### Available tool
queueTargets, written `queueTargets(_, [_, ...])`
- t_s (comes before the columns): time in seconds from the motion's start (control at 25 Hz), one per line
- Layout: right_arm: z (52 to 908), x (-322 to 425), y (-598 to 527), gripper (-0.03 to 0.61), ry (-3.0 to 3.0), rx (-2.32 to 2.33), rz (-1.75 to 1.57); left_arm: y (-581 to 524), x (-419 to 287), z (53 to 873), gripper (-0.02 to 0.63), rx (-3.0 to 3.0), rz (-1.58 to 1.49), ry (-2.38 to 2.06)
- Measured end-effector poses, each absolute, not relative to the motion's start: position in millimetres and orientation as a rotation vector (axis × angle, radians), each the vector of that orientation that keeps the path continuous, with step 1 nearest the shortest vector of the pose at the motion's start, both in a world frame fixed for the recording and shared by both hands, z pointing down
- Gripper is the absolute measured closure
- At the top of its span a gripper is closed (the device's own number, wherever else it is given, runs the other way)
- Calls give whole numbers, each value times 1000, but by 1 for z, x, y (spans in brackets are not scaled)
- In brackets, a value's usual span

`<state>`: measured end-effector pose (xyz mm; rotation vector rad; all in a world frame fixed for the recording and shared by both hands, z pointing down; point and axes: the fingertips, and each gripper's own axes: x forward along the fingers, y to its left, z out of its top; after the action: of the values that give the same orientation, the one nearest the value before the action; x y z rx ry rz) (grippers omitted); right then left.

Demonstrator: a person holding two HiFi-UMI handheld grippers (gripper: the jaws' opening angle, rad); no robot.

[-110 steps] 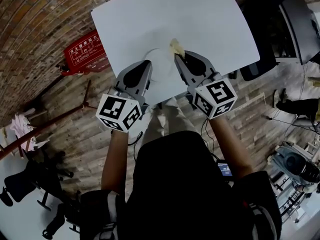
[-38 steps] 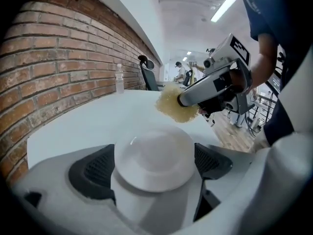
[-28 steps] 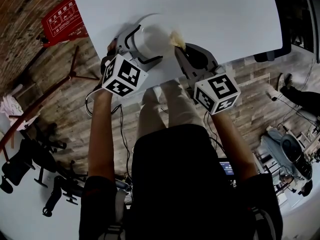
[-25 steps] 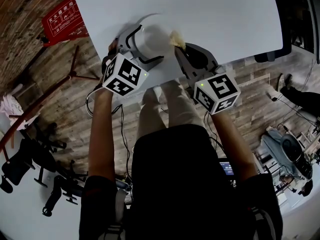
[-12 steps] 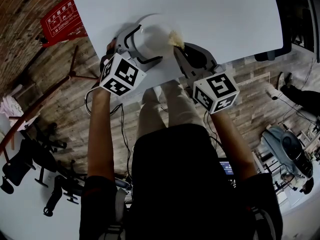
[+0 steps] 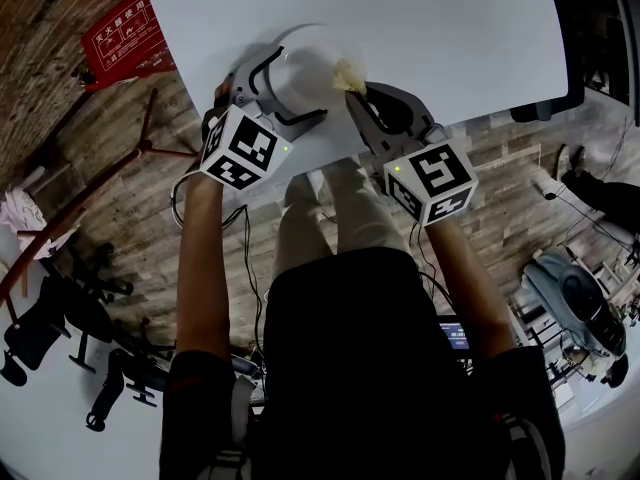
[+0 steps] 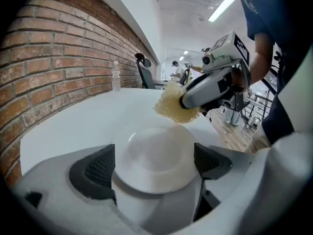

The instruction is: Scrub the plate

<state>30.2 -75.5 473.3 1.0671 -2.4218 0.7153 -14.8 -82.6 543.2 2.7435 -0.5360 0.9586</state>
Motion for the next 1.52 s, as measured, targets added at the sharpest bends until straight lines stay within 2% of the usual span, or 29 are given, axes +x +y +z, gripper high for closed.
queueTargets(0.8, [481,-9,-117,526,-2321,643,103,-83,-14,542,132,2757,944,-536])
queueTargets(1.52, [518,-27,-119,525,-2241,520,103,-83,-13,542,132,2763,936,-540])
